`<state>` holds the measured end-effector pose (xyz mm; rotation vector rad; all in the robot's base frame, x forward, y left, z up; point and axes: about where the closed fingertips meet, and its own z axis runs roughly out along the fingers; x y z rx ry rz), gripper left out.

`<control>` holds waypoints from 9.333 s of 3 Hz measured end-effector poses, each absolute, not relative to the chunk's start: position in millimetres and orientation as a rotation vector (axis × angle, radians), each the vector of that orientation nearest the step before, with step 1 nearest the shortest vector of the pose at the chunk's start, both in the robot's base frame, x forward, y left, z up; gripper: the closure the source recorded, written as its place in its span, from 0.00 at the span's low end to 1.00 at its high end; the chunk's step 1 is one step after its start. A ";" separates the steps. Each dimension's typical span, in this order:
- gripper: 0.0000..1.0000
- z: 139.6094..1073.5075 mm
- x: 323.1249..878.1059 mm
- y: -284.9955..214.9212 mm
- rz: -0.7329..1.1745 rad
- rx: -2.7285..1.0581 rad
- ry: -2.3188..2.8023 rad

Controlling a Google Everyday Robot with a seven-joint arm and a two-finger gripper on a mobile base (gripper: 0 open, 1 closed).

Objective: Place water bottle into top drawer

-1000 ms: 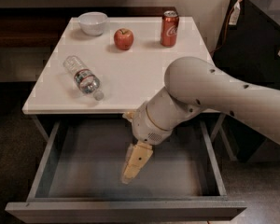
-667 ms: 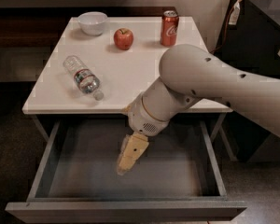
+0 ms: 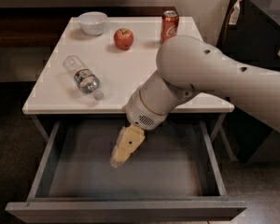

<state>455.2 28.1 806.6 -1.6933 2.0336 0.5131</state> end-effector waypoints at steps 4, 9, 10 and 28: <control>0.00 851.0 484.6 77.7 0.407 -1.511 2.251; 0.00 837.0 612.2 82.6 0.297 -1.186 2.530; 0.00 829.5 627.0 93.3 0.313 -1.169 2.546; 0.13 661.9 434.8 16.0 0.257 -1.821 2.446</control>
Offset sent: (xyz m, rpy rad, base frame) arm 0.0072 0.0396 0.0348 -0.0489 0.0276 -0.1750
